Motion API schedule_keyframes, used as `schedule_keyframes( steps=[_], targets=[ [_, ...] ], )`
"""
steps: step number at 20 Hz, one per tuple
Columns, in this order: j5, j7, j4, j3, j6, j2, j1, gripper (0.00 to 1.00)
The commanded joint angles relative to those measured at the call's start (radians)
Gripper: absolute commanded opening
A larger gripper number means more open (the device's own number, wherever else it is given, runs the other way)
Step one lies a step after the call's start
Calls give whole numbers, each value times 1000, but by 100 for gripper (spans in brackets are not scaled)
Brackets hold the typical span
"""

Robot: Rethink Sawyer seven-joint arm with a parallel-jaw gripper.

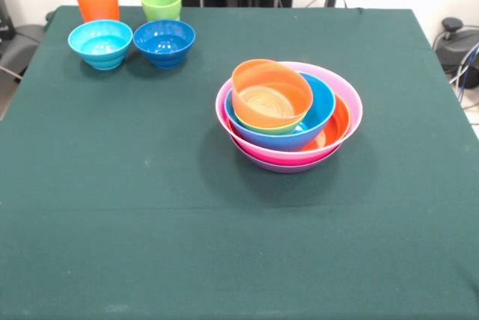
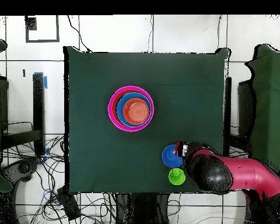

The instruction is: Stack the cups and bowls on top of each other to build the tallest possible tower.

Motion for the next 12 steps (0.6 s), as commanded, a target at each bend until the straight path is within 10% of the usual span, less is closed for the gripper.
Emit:
schedule_keyframes(
  steps=[1,12],
  targets=[
    [-4,-29,122,52,-27,11,26,100],
    [49,-20,143,135,-18,117,-23,100]
  ],
)
